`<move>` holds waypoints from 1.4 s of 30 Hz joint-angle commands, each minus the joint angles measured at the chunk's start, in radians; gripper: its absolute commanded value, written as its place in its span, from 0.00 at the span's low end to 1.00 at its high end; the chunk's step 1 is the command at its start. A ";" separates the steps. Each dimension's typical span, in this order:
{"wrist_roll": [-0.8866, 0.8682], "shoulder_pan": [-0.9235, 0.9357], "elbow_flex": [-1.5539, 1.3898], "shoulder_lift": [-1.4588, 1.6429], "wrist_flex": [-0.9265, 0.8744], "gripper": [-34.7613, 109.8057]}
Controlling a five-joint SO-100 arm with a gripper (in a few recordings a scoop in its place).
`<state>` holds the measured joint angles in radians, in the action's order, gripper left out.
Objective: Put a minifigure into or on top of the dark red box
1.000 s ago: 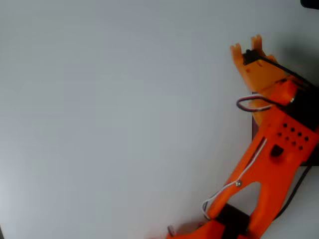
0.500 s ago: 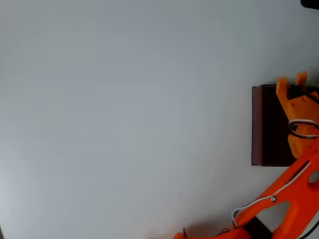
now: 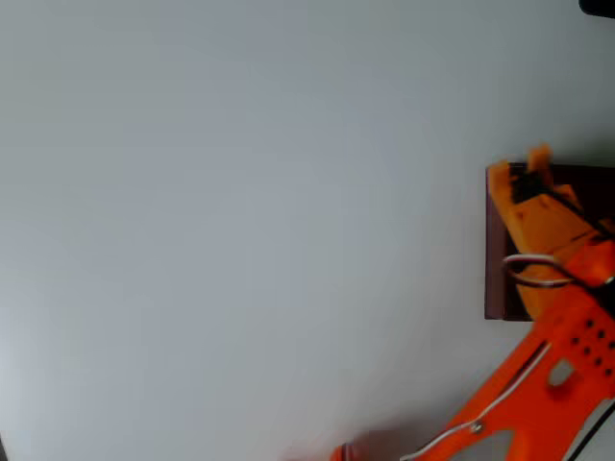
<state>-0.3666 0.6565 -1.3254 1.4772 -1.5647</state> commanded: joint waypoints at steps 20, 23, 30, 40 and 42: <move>-0.028 -0.897 -1.305 1.437 0.454 0.26; 0.025 -0.948 -1.385 1.609 0.434 0.24; 0.112 -1.028 -1.514 1.878 0.344 0.24; 0.140 -1.109 -1.655 1.879 0.319 0.24; 0.143 -1.112 -1.684 1.879 0.276 0.24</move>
<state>-0.2270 -0.4295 -2.9790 3.3425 -1.2609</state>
